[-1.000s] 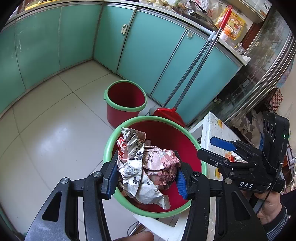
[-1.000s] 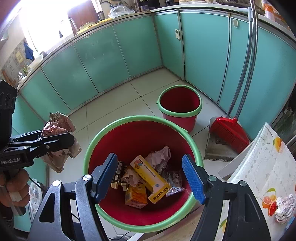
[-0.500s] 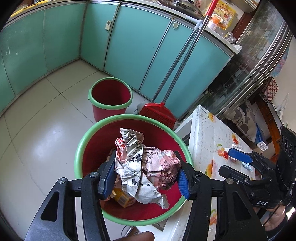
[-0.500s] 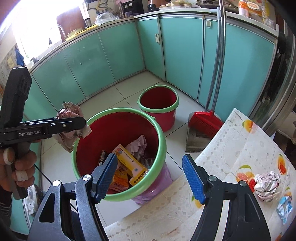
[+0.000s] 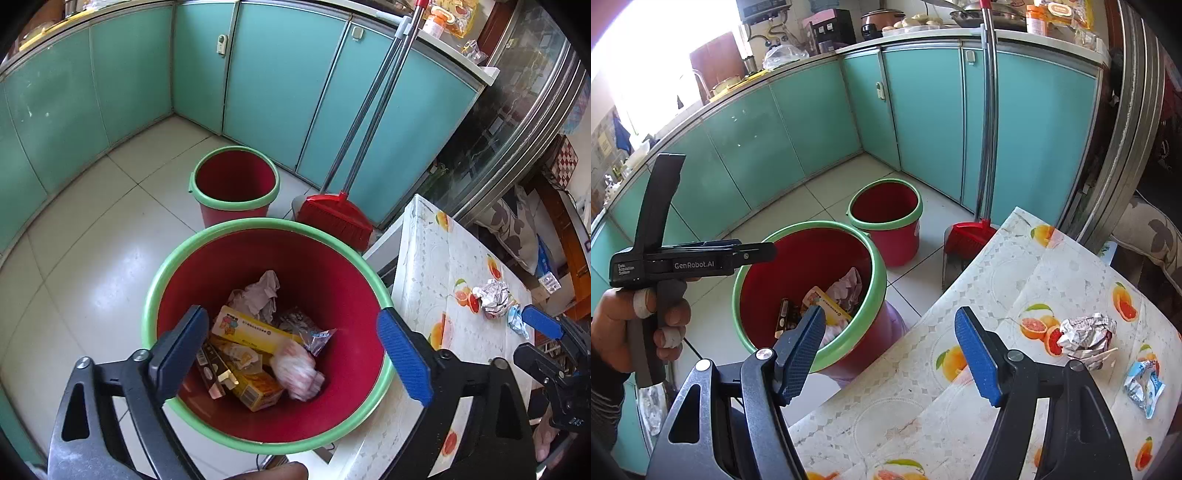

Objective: Collect trash
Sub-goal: 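Carry foil and box over the red bucket and open both tools, then move both open tools back over the table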

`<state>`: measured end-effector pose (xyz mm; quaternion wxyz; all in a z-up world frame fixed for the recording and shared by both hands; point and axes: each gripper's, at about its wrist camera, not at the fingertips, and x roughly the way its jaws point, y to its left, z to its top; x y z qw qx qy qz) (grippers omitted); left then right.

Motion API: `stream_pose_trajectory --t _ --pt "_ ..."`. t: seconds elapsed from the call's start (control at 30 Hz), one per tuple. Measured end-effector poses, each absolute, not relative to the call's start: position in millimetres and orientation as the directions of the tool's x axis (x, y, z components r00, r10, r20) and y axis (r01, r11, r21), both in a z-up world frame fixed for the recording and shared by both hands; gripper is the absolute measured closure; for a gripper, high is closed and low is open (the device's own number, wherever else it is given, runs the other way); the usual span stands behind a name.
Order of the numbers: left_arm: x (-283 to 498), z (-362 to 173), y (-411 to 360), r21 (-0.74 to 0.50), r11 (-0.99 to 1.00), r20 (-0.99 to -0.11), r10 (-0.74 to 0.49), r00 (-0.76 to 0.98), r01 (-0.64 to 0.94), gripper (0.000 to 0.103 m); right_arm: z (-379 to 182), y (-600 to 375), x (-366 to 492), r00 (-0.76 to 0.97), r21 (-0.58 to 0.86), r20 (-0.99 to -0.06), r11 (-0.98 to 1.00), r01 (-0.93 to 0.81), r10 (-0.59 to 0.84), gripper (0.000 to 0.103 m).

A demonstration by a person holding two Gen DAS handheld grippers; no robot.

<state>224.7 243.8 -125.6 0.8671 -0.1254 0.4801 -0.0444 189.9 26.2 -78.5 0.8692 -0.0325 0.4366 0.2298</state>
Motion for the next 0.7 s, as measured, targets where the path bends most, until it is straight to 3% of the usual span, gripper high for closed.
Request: stream_pose_trajectory --t 0.33,0.7 --pt "211 -93 223 -0.245 0.969 -0.796 -0.184 0.577 -0.028 0.001 -60 -11 163 0.554 0.152 -0.750 0.910 -0.386 0.360 0.031" --pt "190 -52 120 -0.237 0.961 -0.756 -0.276 0.593 0.146 0.001 -33 -105 111 0.628 0.143 -0.729 0.958 -0.250 0.273 0.031"
